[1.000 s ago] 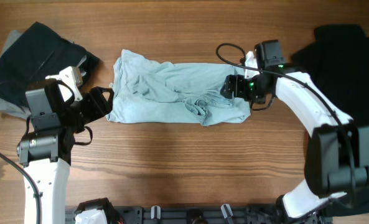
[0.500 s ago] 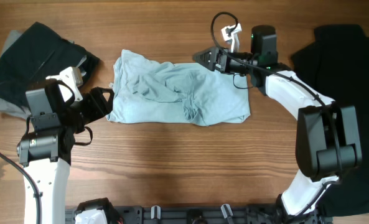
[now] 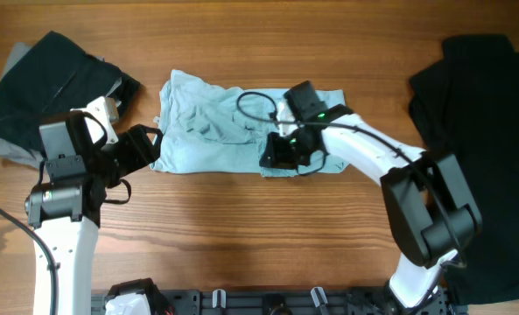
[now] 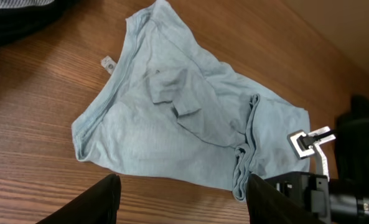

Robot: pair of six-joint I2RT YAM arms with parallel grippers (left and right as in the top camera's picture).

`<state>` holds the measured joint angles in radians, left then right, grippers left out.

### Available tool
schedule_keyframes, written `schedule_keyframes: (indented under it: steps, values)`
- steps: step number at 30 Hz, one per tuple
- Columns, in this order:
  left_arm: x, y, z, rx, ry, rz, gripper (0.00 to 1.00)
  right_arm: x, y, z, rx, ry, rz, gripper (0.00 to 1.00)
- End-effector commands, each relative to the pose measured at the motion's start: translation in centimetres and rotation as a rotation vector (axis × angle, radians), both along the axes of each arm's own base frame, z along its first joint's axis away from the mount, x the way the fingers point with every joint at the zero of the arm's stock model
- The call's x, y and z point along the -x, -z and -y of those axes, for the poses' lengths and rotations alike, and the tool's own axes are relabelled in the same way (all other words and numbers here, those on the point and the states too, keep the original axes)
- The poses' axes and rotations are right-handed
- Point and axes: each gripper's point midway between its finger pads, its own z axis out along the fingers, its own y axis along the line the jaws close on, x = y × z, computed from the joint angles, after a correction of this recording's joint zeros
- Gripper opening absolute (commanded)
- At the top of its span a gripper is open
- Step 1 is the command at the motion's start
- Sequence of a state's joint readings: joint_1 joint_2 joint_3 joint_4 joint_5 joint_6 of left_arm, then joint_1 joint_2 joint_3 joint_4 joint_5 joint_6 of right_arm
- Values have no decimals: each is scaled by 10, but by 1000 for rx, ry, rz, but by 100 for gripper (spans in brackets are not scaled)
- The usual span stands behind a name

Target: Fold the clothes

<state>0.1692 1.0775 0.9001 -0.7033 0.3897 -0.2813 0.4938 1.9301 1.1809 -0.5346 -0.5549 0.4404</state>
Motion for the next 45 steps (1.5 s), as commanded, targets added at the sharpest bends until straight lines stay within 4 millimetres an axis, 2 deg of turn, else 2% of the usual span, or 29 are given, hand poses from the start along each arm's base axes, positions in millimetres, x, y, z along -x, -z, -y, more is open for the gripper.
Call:
schedule_keyframes:
  steps: [1, 3, 4, 5, 6, 8, 9, 11, 13, 14, 16, 17, 19, 21, 25, 29, 34, 37, 39, 42, 44, 45]
  values:
    - [-1, 8, 1, -9, 18, -23, 64, -33, -4, -11, 3, 42, 159, 7]
    - [-1, 8, 3, 1, 25, -23, 63, -55, -20, -26, -85, 104, 219, 6]
    - [0, 8, 3, 1, 25, -25, 63, -59, -25, -29, -109, 98, 243, 9]
    - [0, 8, 3, 1, 25, -27, 63, -63, -28, -27, -113, 97, 259, 19]
    - [0, 8, 3, 1, 25, -27, 64, -66, -31, -25, -117, 79, 285, 22]
    - [5, 9, 12, 32, 70, -39, 75, -69, -48, -2, -92, 45, 327, 41]
    - [10, 15, 23, 23, 136, -58, 81, -71, -69, 17, -76, 26, 382, 46]
    - [11, 27, 39, 3, 225, -91, 90, -74, -107, 46, -72, 56, 452, 50]
    - [4, 53, 60, -55, 385, -118, 99, -70, -150, 80, -70, 119, 513, 55]
    - [-2, 69, 61, -82, 405, -148, 100, -64, -170, 95, -68, 146, 545, 58]
    - [-24, 102, 55, -92, 375, -191, 100, -52, -191, 109, -64, 165, 573, 62]
    - [-36, 116, 49, -73, 332, -201, 100, -45, -194, 111, -55, 153, 574, 63]
    - [-52, 133, 35, -72, 293, -193, 100, -37, -185, 112, -40, 152, 525, 63]
    - [-59, 148, 24, -97, 308, -186, 100, -33, -174, 113, -28, 150, 480, 63]
    - [-66, 175, 5, -131, 313, -198, 100, -31, -170, 113, -23, 148, 463, 62]
    - [-82, 185, 1, -144, 303, -152, 100, -31, -170, 113, -22, 149, 460, 62]
    - [-99, 178, -5, -183, 285, -83, 100, -29, -168, 114, -15, 150, 451, 62]
    - [-96, 182, 12, -158, 347, -78, 100, -29, -168, 114, -16, 150, 451, 62]
    - [-89, 194, 35, -119, 409, -103, 98, -29, -168, 114, -16, 150, 451, 62]
    - [-78, 210, 59, -100, 462, -154, 97, -27, -166, 115, -13, 150, 439, 62]
    - [-78, 209, 63, -76, 457, -158, 96, -27, -166, 115, -12, 150, 438, 62]
    - [-77, 209, 64, -71, 460, -160, 92, -27, -166, 115, -13, 151, 437, 62]
